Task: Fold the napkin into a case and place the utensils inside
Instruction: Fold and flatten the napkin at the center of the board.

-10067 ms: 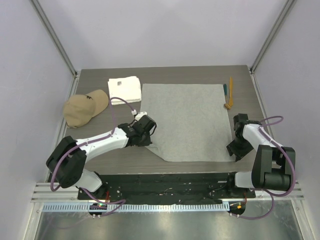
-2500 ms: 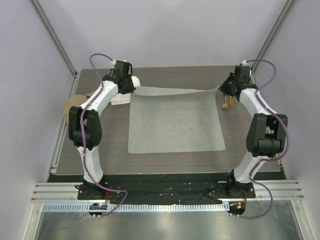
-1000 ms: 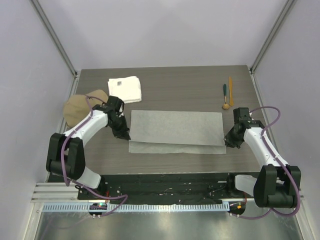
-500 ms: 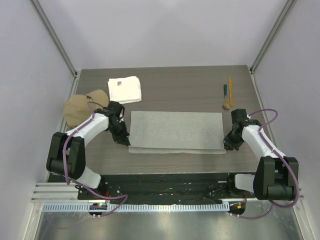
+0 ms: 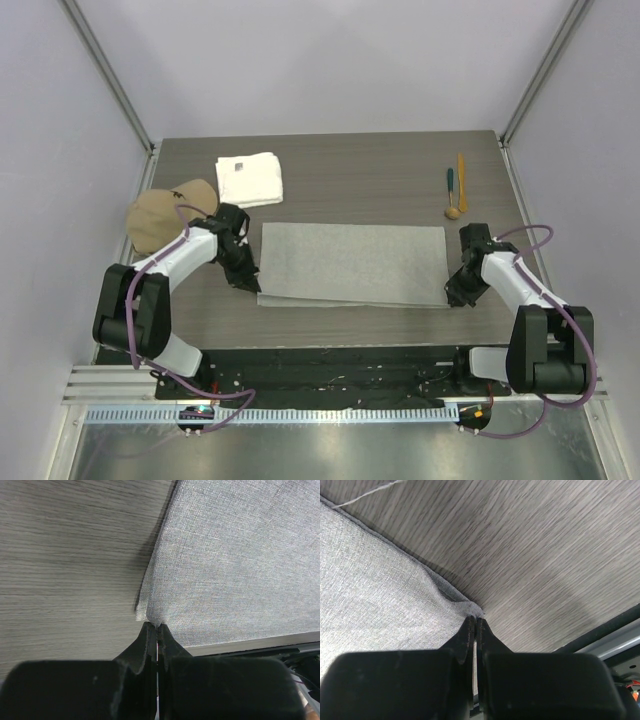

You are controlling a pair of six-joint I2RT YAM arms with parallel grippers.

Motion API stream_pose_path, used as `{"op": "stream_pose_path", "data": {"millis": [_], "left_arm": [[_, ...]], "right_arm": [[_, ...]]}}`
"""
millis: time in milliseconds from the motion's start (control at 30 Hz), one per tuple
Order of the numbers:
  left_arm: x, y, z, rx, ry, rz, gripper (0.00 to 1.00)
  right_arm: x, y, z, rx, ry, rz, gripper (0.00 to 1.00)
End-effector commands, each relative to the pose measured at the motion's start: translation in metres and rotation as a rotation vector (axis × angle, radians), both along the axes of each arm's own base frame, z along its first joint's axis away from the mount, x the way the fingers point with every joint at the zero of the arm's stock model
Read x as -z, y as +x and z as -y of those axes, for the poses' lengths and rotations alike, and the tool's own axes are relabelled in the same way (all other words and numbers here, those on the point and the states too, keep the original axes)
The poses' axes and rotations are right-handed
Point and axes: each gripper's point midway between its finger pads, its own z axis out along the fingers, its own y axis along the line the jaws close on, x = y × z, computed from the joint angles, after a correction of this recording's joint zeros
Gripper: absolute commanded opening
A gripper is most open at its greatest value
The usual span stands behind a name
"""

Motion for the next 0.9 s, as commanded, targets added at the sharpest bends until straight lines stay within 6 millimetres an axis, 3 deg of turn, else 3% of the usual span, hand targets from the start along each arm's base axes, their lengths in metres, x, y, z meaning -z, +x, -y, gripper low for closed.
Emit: {"op": "stream_pose_path", "data": {"millis": [0,267,600,867], "left_arm": [[0.005,0.000,-0.013,-0.008,0.066,0.007,0.00],[0.007,-0.004,-0.014,-0.017,0.066,-0.001,0.00],[0.001,-0.002,-0.013,-0.031,0.056,0.022,0.00],[0.006,-0.001,-0.017,-0.035,0.079,0.021,0.00]], "right_arm": [[0.006,0.000,0.020,0.023,-0.109,-0.002,0.01],[0.002,0.009,0.021,0.011,-0.110,0.027,0.01],[-0.029,0.019,0.023,0.013,-0.122,0.116,0.01],[-0.010,0.017,0.021,0.003,-0.109,0.070,0.01]]}}
